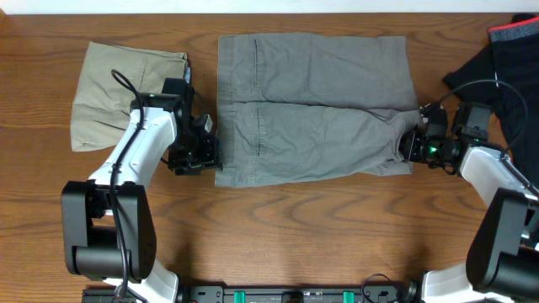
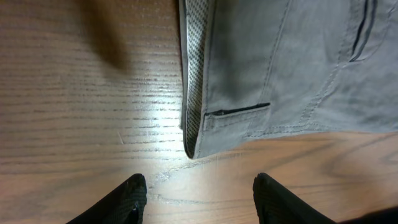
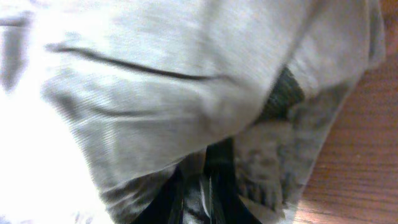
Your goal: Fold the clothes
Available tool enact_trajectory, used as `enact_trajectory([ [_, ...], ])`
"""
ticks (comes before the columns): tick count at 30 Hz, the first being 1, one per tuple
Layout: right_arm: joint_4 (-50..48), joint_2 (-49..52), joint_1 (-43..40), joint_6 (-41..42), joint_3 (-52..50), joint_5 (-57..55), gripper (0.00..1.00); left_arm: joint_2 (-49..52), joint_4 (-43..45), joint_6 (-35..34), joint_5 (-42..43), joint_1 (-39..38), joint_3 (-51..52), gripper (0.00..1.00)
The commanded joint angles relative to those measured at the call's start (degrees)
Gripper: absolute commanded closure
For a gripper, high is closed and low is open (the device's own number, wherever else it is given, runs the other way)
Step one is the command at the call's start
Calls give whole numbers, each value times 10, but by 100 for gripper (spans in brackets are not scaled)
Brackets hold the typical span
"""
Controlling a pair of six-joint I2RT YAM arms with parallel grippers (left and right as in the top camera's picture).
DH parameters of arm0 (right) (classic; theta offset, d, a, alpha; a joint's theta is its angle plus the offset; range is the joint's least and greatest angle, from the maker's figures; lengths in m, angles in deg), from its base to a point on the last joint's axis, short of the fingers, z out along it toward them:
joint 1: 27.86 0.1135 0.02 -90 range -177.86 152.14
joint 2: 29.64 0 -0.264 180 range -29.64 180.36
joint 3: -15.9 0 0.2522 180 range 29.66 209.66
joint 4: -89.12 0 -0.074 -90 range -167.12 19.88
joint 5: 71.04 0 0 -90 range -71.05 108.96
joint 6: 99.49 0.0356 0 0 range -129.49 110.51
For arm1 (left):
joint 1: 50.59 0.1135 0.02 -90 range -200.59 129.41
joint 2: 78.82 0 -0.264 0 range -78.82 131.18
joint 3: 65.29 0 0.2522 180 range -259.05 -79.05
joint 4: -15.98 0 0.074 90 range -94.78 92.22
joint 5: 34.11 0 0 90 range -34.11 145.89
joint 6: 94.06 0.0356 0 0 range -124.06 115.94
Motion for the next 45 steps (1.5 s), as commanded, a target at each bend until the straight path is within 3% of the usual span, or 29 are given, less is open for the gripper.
enact_trajectory([
  [1, 2, -44, -6, -19, -2, 2, 57, 7, 5, 7, -3, 2, 5, 43],
  [3, 7, -57, -9, -10, -2, -42, 43, 7, 10, 7, 0, 2, 5, 42],
  [5, 6, -63, -10, -9, -2, -69, 38, 7, 16, 8, 13, 2, 5, 42],
  [13, 4, -18, -6, -12, -4, -31, 44, 7, 42, 8, 29, 0, 5, 42],
  [20, 22, -11, -3, -46, -3, 77, 65, 7, 41, 8, 29, 0, 5, 44],
  [22, 28, -23, -4, -58, -3, 92, 64, 7, 42, 8, 29, 0, 5, 44],
  [24, 36, -34, -4, -59, -3, 82, 51, 7, 42, 8, 29, 0, 5, 44],
  [26, 42, -38, -4, -59, -3, 51, 48, 7, 42, 8, 29, 0, 5, 44],
  [30, 38, -32, -4, -60, -4, -29, 47, 7, 42, 8, 29, 0, 5, 44],
  [37, 28, 8, -3, -65, -9, -39, 48, 7, 46, 8, 29, 0, 5, 44],
  [41, 36, 29, -4, -64, -11, -39, 59, 7, 46, 8, 29, 0, 5, 44],
  [45, 36, 23, -7, -47, -10, -43, 83, 7, 48, 8, 29, 0, 5, 44],
])
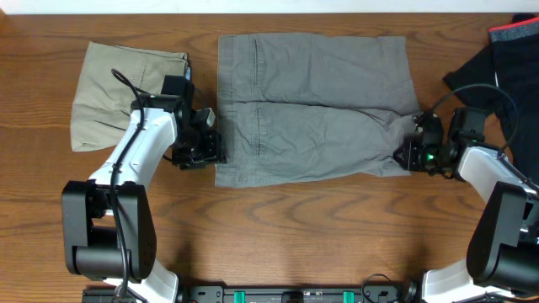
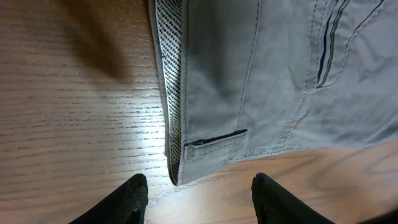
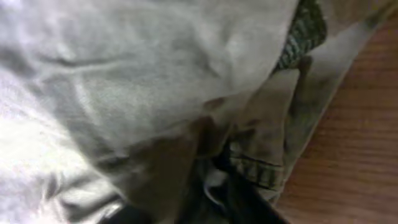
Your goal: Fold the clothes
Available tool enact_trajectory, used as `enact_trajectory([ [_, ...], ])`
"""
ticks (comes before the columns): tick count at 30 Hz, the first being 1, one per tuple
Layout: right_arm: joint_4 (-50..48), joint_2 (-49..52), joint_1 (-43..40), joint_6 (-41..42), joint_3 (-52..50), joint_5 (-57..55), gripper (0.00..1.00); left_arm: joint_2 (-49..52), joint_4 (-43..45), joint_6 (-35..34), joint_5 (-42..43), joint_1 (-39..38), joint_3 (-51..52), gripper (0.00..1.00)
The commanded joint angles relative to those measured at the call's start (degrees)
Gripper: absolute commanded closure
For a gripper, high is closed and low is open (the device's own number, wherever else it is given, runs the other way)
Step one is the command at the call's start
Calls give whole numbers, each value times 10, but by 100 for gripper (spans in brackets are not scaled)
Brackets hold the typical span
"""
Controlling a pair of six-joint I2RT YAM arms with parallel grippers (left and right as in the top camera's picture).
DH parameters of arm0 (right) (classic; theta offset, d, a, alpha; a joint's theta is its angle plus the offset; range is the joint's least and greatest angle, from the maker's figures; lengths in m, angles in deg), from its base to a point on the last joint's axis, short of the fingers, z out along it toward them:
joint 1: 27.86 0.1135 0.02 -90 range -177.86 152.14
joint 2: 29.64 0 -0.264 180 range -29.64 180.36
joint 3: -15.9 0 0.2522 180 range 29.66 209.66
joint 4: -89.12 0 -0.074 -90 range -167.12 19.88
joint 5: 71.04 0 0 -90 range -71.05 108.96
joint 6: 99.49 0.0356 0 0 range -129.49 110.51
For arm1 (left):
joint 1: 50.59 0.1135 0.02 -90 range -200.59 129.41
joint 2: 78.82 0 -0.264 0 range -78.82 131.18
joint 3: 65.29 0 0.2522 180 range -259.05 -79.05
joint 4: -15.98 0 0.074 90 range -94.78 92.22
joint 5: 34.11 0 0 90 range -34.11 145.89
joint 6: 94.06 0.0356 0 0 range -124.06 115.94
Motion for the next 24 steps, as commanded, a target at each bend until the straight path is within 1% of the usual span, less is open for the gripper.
enact_trajectory([
  [1, 1, -6, -10, 20, -1, -6, 90, 7, 1, 8, 3, 0, 3, 44],
  [4, 13, -26, -18, 40, 7, -5, 99, 7, 2, 8, 3, 0, 3, 44],
  [5, 19, -37, -21, 47, 10, -6, 99, 7, 1, 8, 3, 0, 3, 44],
  [6, 30, -51, -24, 55, 14, -6, 99, 7, 1, 8, 3, 0, 3, 46],
  [8, 58, -86, -28, 73, 26, -6, 99, 7, 1, 8, 3, 0, 3, 55],
  [11, 105, -143, -30, 95, 45, -6, 99, 7, 1, 11, 1, 0, 3, 58],
  [14, 166, -207, -30, 110, 66, -5, 99, 7, 0, 20, 1, 0, 3, 68],
  [15, 187, -228, -30, 116, 72, -6, 99, 7, 0, 20, 1, 0, 3, 75],
  [17, 224, -269, -30, 118, 81, -7, 99, 7, -4, 21, 1, 0, 3, 86],
  [19, 251, -303, -30, 120, 83, -8, 99, 7, -9, 21, 1, 0, 3, 92],
  [20, 263, -317, -30, 130, 83, -10, 99, 7, -11, 21, 1, 0, 3, 93],
  [23, 306, -349, -30, 163, 83, -23, 99, 7, -22, 25, 1, 0, 3, 92],
  [24, 324, -356, -30, 173, 83, -34, 99, 7, -28, 25, 1, 0, 3, 84],
])
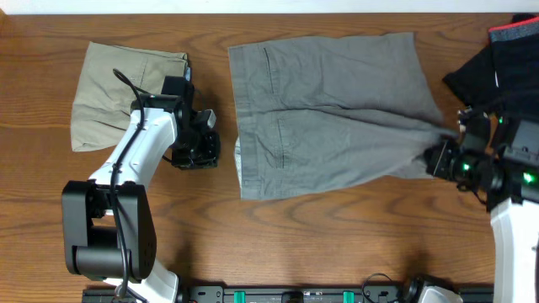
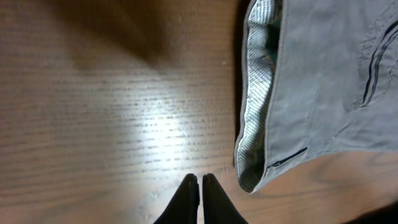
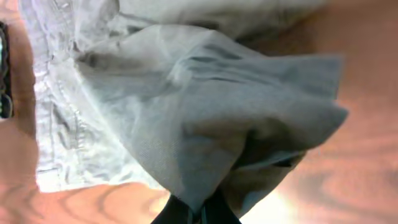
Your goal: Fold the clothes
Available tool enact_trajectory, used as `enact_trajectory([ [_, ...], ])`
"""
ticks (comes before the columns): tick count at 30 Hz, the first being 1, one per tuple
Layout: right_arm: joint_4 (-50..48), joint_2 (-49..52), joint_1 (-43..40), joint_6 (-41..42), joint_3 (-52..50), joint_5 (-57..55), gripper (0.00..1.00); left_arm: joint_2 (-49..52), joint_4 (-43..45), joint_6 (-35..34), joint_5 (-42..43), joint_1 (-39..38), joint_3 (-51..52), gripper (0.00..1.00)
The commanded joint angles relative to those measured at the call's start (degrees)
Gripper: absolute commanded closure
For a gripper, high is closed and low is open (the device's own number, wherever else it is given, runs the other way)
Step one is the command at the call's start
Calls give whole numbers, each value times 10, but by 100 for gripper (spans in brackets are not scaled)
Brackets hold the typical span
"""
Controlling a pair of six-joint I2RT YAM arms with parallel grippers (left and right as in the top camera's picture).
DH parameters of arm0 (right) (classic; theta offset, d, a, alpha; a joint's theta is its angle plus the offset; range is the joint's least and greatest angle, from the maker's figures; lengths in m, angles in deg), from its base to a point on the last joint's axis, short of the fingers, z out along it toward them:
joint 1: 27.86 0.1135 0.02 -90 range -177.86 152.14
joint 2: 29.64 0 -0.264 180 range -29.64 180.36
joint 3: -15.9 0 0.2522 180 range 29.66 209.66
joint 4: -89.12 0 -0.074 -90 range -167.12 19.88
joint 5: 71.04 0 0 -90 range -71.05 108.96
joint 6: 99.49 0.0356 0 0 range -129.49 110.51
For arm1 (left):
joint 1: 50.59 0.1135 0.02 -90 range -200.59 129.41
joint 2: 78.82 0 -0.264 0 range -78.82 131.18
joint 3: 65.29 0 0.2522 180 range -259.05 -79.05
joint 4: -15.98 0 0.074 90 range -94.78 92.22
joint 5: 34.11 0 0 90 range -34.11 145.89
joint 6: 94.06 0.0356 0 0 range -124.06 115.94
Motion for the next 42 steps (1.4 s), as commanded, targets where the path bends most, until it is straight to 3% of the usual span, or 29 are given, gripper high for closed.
enact_trajectory([
  [1, 31, -22, -5, 49, 8, -32, 99, 7, -19, 6, 0, 0, 3, 75],
  [3, 43, -24, -5, 50, 8, -38, 99, 7, -36, 6, 5, 0, 3, 62],
  [8, 38, -24, -5, 50, 8, -38, 99, 7, -52, 36, 47, -3, 7, 50],
  [19, -10, -24, -5, 91, 8, -38, 99, 8, 19, 40, 52, -75, 79, 41],
  [27, -9, -24, -4, 90, 8, -29, 99, 16, 60, 48, 51, -136, 81, 41],
  [29, -7, -24, -4, 90, 8, -29, 99, 16, 60, 51, 51, -144, 81, 44],
  [32, -6, -24, -4, 90, 8, -30, 99, 16, 59, 57, 52, -149, 81, 61],
  [36, -6, -24, -4, 88, 8, -30, 99, 16, 58, 64, 54, -151, 81, 70],
  [38, -6, -24, -4, 88, 8, -30, 99, 16, 57, 72, 62, -152, 81, 82],
  [39, -6, -24, -4, 88, 8, -30, 99, 16, 56, 72, 62, -152, 81, 93],
  [42, -3, -24, -4, 84, 7, -31, 99, 16, 46, 73, 56, -150, 81, 94],
])
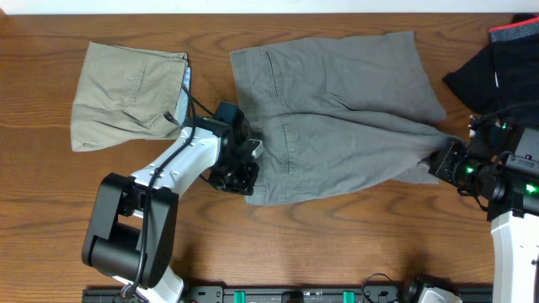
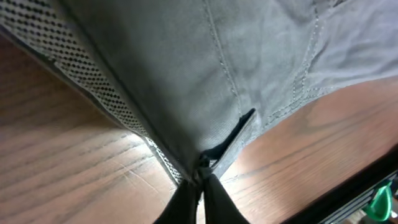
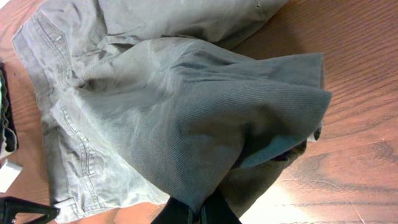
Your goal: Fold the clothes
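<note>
Grey shorts (image 1: 337, 109) lie spread across the middle of the table, waistband to the left. My left gripper (image 1: 246, 178) is shut on the near waistband corner (image 2: 205, 158); its fingers (image 2: 193, 199) pinch the cloth low against the wood. My right gripper (image 1: 445, 160) is shut on the bunched near leg hem (image 3: 249, 137), which is lifted off the table; the fingers (image 3: 196, 214) are mostly buried under the fabric.
Folded khaki shorts (image 1: 126, 93) lie at the far left. A dark garment with a red band (image 1: 501, 59) lies heaped at the far right, just behind my right arm. Bare wooden table (image 1: 337, 236) stretches along the near edge.
My left gripper, shut empty on bare wood left of the shorts, is now to the right and shut on the near waistband corner. The right gripper still holds the lifted hem.
At first the left gripper stood open beside the waistband corner and the right was shut on the near leg hem. The shorts then lay further right with the hem lifted, the left gripper shut on nothing. Now both grippers hold near corners.
</note>
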Available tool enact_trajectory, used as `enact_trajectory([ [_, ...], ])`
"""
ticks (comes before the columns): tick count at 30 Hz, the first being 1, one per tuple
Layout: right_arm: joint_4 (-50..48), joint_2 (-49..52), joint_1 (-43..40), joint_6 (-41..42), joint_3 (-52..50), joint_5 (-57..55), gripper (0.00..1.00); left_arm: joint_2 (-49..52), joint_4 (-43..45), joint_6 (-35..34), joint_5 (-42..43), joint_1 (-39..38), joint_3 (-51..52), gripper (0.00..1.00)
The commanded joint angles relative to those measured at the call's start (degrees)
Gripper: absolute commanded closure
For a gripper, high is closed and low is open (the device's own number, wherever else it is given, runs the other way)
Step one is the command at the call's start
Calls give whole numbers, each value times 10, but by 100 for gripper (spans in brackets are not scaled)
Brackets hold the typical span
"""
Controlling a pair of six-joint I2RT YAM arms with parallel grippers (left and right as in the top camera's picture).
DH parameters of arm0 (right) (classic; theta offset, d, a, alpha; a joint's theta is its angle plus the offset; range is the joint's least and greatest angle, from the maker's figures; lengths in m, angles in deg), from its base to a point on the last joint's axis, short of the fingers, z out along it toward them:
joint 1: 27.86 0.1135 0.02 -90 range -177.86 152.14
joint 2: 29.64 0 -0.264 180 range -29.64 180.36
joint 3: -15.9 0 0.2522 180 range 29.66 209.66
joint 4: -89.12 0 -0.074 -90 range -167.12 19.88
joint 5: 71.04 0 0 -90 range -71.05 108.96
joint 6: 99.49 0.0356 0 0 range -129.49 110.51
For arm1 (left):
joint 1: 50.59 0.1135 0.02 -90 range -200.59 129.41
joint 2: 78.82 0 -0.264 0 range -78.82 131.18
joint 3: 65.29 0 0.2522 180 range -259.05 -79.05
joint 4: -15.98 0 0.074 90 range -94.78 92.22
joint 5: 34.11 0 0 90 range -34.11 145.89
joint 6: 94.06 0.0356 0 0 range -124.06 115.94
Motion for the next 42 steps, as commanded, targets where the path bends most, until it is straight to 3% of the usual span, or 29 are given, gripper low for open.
enact_trajectory([
  [1, 5, -3, -4, 2, 7, -2, 99, 9, -17, 10, -3, 3, 0, 94],
  [7, 55, -3, -5, 28, 7, -77, 99, -9, -130, -2, -104, 57, -17, 94],
  [12, 92, -3, -5, 76, 7, -168, 97, -33, -160, -61, -117, 140, -17, 94],
  [19, 165, -3, -5, 75, 7, -161, 88, -35, -162, -64, -115, 199, -17, 94],
  [23, 202, -3, -5, 75, 7, -164, 64, -35, -162, -64, -104, 195, -17, 94],
  [27, 177, -3, -5, 75, 7, -164, 55, -35, -157, -48, -69, 176, -17, 78],
  [35, 67, -3, -5, 75, 7, -120, 51, -35, -101, -40, -35, 101, 14, 52],
  [42, 44, 1, -5, 75, 7, -112, 51, -35, -43, -38, 17, 30, 56, 44],
])
